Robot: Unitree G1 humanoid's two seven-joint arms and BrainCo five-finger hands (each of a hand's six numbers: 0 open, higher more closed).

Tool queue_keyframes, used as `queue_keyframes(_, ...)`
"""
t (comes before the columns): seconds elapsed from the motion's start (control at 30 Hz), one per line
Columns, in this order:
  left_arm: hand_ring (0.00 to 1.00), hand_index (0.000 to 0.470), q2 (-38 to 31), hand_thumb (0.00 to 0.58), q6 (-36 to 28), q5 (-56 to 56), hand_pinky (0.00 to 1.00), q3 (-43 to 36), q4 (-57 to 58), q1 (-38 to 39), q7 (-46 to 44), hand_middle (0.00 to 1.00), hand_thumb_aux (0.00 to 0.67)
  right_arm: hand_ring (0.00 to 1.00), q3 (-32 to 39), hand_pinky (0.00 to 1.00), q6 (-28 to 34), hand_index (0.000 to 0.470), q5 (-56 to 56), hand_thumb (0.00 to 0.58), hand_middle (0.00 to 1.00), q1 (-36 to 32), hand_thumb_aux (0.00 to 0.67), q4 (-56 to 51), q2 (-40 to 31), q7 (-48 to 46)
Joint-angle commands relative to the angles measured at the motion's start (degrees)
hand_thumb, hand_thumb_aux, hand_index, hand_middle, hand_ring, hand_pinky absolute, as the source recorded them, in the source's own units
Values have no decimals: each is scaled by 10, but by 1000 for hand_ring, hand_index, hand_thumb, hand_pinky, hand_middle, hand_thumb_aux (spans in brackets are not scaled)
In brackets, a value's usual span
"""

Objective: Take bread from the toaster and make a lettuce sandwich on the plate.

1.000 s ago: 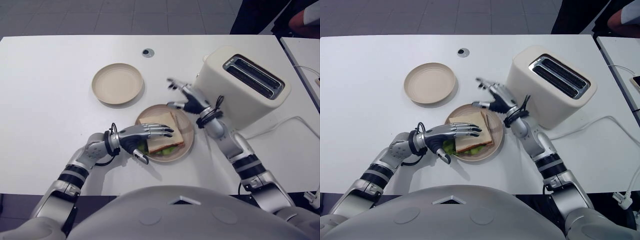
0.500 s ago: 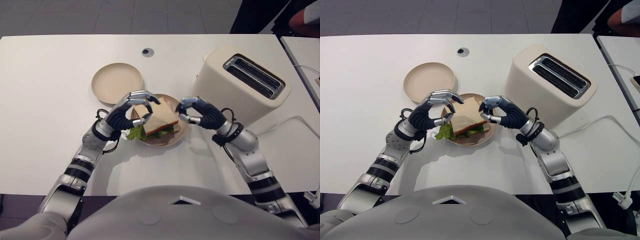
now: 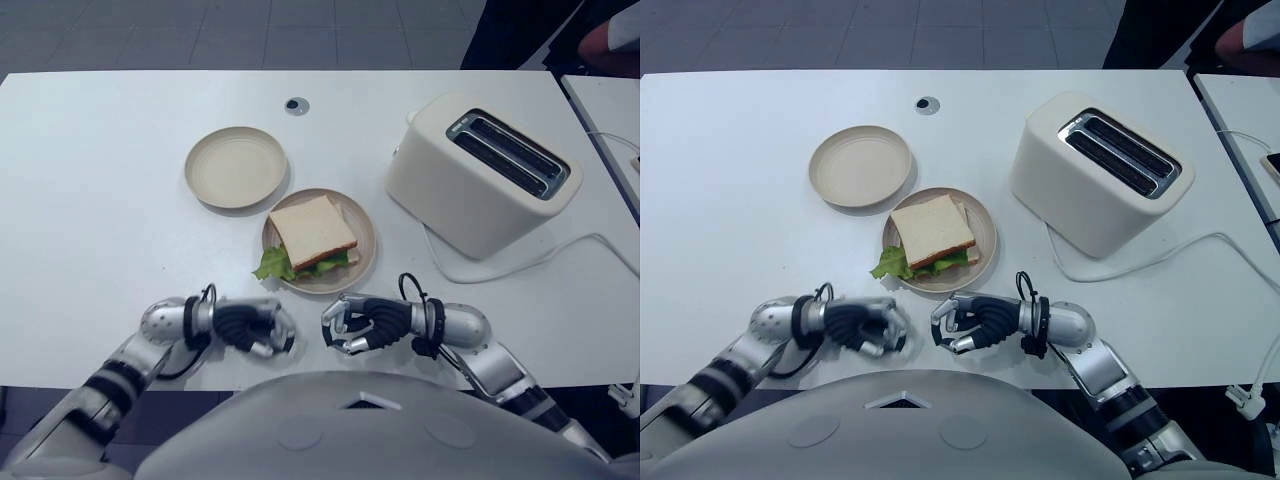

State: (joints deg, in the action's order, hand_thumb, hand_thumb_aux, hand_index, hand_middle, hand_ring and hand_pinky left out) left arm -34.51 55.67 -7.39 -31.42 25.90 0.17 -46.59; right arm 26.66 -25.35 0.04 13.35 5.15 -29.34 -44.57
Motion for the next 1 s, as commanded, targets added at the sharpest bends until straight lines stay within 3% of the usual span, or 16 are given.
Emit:
queue_keyframes(0.03, 1000, 470, 57, 580, -69, 241, 1000, 26, 153, -78, 241, 1000, 670, 1000, -18, 1000, -15, 470, -157, 580, 1000, -78, 670, -124, 51, 158)
queue_keyframes(0.1, 1000, 470, 82, 580, -123, 328, 1000, 22, 205, -133, 399, 1000, 670, 1000, -40, 1000, -24, 470, -228, 580, 1000, -127, 670, -189, 80, 285)
queue_keyframes(0.23, 1000, 461, 119, 580, -180, 387, 1000, 37, 275, -205, 615, 1000, 657, 1000, -63, 1000, -70, 470, -288, 580, 1000, -188, 670, -267, 115, 451)
queue_keyframes(0.27, 1000, 271, 125, 476, -172, 386, 1000, 48, 284, -214, 650, 1000, 386, 1000, -73, 1000, -90, 470, -294, 580, 1000, -202, 670, -285, 121, 489)
queue_keyframes(0.3, 957, 4, 132, 9, -158, 381, 957, 60, 289, -221, 675, 957, 5, 1000, -82, 1000, -109, 470, -299, 580, 1000, -215, 670, -302, 124, 526)
queue_keyframes(0.33, 827, 0, 138, 0, -132, 367, 827, 76, 284, -222, 692, 827, 0, 1000, -99, 1000, -133, 470, -300, 580, 1000, -226, 670, -310, 127, 565)
queue_keyframes(0.37, 690, 0, 144, 0, -101, 344, 690, 95, 272, -219, 699, 690, 0, 890, -114, 890, -154, 394, -295, 565, 890, -232, 562, -313, 128, 594)
queue_keyframes(0.4, 506, 0, 143, 0, -56, 332, 506, 115, 230, -206, 719, 506, 0, 122, -128, 122, -185, 28, -274, 66, 122, -233, 39, -309, 130, 605)
queue_keyframes(0.43, 447, 0, 143, 0, -4, 308, 447, 132, 174, -185, 721, 447, 0, 0, -143, 0, -219, 0, -234, 0, 0, -227, 0, -295, 134, 606)
queue_keyframes(0.47, 263, 0, 144, 0, 36, 284, 263, 143, 107, -159, 718, 263, 0, 0, -152, 0, -249, 0, -189, 0, 0, -219, 0, -277, 135, 597)
queue_keyframes(0.57, 43, 0, 151, 0, 76, 224, 43, 145, -18, -106, 681, 43, 0, 0, -160, 0, -287, 0, -77, 0, 0, -196, 0, -229, 133, 558)
queue_keyframes(0.73, 0, 0, 161, 0, 58, 122, 0, 148, -71, -76, 605, 0, 0, 0, -153, 0, -286, 0, -10, 0, 0, -177, 0, -197, 138, 488)
queue_keyframes(1.0, 0, 0, 200, 0, 51, 126, 0, 182, -19, -89, 535, 0, 0, 0, -158, 0, -274, 0, 26, 0, 0, -184, 0, -220, 153, 399)
